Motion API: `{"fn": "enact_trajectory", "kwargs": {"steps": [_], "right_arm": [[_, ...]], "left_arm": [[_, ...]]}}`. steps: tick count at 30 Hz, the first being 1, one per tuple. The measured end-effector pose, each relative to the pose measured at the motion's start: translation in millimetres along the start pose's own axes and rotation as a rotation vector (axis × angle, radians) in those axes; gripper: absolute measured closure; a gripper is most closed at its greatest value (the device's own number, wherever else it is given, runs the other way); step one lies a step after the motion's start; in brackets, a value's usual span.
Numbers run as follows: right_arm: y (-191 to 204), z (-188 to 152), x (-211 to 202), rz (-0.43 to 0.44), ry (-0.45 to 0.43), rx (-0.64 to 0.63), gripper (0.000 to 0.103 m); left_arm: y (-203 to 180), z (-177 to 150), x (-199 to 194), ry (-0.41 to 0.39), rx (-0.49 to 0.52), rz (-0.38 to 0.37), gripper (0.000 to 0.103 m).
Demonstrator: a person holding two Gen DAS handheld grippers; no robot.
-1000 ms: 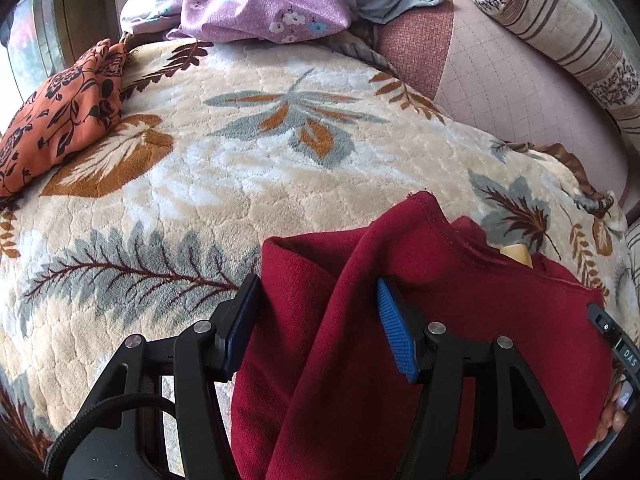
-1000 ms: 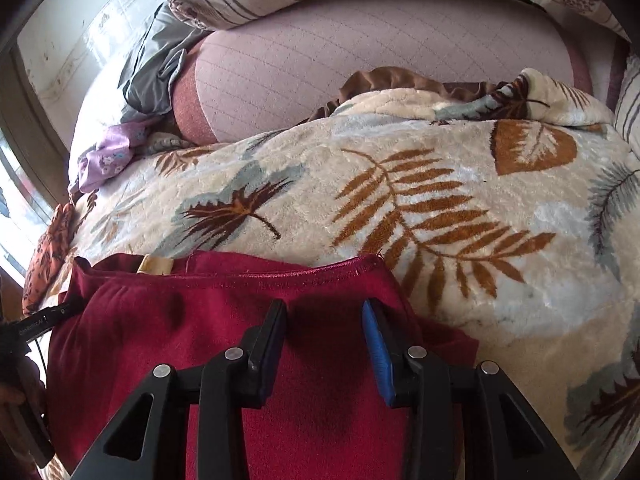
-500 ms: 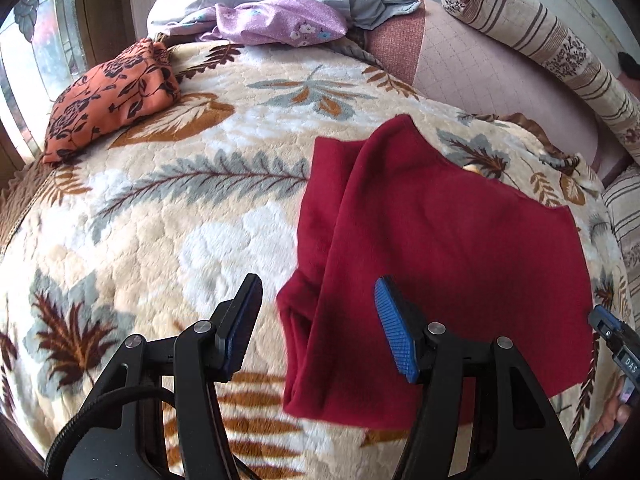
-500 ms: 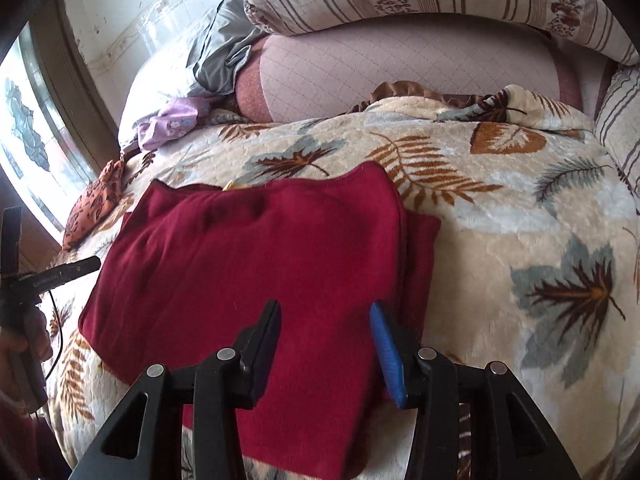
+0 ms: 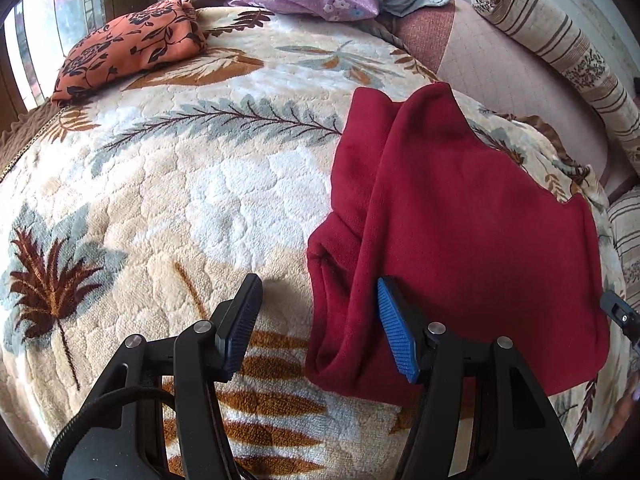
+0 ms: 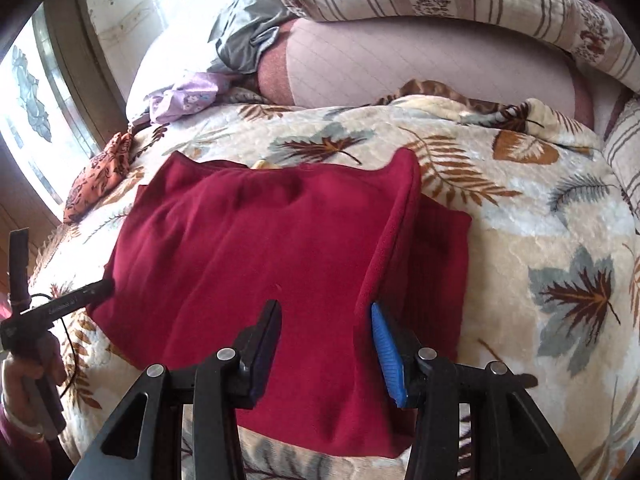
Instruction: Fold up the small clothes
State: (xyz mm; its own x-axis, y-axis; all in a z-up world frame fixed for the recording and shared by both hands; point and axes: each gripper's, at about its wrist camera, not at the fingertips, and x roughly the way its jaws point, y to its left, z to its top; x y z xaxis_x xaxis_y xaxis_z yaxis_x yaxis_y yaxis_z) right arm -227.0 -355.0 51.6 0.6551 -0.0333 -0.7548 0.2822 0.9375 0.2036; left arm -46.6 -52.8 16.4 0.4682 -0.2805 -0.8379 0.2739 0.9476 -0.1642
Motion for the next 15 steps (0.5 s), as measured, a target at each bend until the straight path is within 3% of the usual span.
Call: {"fn": "enact_trajectory", "kwargs": {"steps": [5, 10, 15], "right_arm": [[45, 25, 32, 0.115, 0.02, -0.013, 0.058], [113, 52, 67, 0.187, 0.017, -0.113, 0.058], [168, 81, 102, 0.206, -0.003, -0.182, 0.063]], "left_arm": [[0, 5, 2, -0.005, 0.005, -0.004, 0.043], [1, 5, 3, -0.005, 0.008, -0.007, 0.043], [3, 8, 5, 0.002, 0.003, -0.016, 0.043]]}}
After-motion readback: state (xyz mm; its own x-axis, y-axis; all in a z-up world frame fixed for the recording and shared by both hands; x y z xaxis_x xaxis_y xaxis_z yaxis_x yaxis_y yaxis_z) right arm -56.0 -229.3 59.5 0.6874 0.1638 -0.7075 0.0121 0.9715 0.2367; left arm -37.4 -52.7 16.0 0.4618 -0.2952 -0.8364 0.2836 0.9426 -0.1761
